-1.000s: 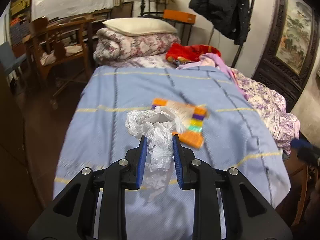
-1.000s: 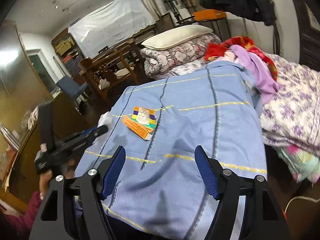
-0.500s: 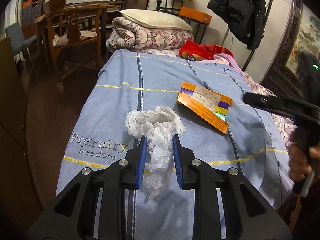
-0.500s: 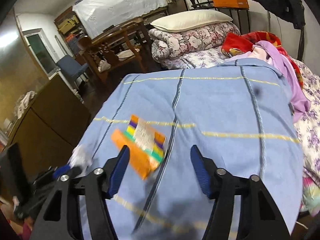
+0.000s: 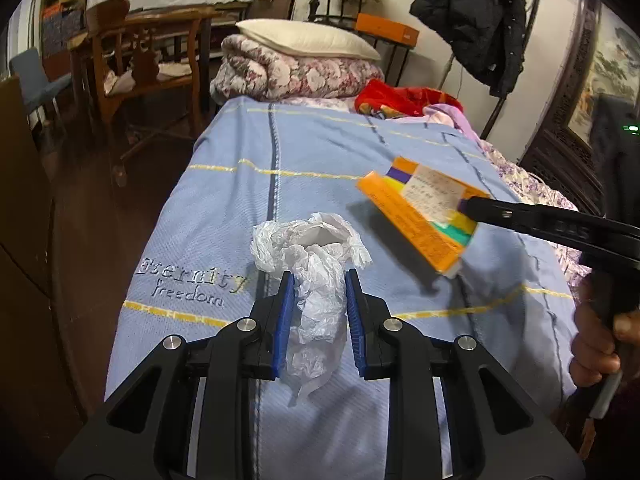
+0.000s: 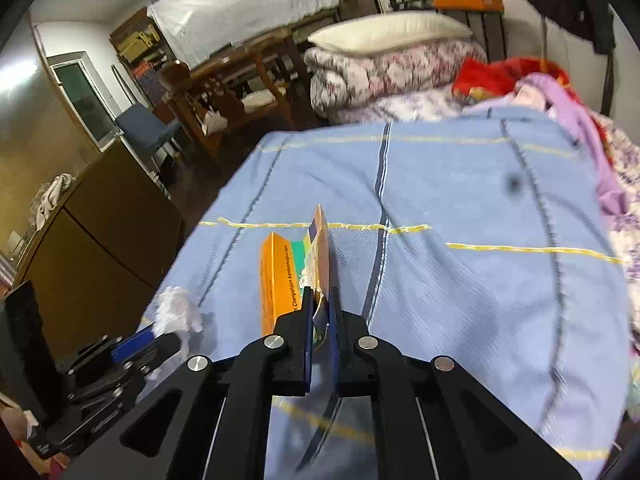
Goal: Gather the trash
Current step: 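Grasp the white plastic bag with the left tool while the right tool grasps the orange card box, then carry the plastic bag and orange card box off the bed toward the red wastebasket, then open both tools over the red wastebasket to drop the bag and box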
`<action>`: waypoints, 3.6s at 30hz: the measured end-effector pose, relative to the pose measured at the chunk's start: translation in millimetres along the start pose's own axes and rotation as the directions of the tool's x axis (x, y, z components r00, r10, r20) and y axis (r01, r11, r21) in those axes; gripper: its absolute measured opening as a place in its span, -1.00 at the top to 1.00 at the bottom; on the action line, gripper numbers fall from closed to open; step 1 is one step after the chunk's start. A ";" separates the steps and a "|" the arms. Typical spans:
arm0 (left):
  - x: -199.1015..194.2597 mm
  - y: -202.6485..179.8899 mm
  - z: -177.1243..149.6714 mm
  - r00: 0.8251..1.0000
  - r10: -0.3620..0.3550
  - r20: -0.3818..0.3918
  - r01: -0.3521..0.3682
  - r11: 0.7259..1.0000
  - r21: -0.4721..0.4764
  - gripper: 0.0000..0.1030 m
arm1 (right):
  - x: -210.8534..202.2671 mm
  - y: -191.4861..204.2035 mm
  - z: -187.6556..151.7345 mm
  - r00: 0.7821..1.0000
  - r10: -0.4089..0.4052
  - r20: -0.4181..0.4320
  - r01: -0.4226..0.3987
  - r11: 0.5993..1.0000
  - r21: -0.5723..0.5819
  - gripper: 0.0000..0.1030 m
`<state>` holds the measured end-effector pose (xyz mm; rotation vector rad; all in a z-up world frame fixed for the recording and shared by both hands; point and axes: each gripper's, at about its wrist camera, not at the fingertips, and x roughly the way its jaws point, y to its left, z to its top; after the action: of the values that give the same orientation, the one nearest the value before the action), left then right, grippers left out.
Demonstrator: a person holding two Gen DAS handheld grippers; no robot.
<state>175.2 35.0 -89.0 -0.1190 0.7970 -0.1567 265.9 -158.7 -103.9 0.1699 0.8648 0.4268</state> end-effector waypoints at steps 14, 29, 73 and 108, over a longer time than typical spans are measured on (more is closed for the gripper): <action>-72.8 -60.6 -9.8 0.995 -0.033 0.091 0.024 0.994 0.102 0.48 | -139.1 -6.2 -41.0 0.984 -0.015 0.180 0.009 0.999 0.034 0.87; -138.3 -138.2 -29.4 0.979 -0.114 0.171 0.070 0.968 0.242 0.48 | -272.0 -27.7 -98.6 0.938 -0.092 0.333 0.073 0.995 0.068 0.87; -147.6 -337.0 -97.8 0.937 -0.348 -0.036 0.313 0.787 0.531 0.48 | -394.9 -167.4 -245.2 0.883 -0.303 0.358 0.188 0.929 0.320 0.87; 18.3 -450.3 -158.1 0.867 -0.265 -0.421 0.483 0.651 0.585 0.48 | -312.5 -318.4 -322.9 0.922 -0.349 0.170 0.173 0.761 0.625 0.54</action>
<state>31.4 -417.9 -137.1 0.4563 0.9672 -0.8866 -66.4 -588.8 -192.6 0.6768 0.7060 -0.1593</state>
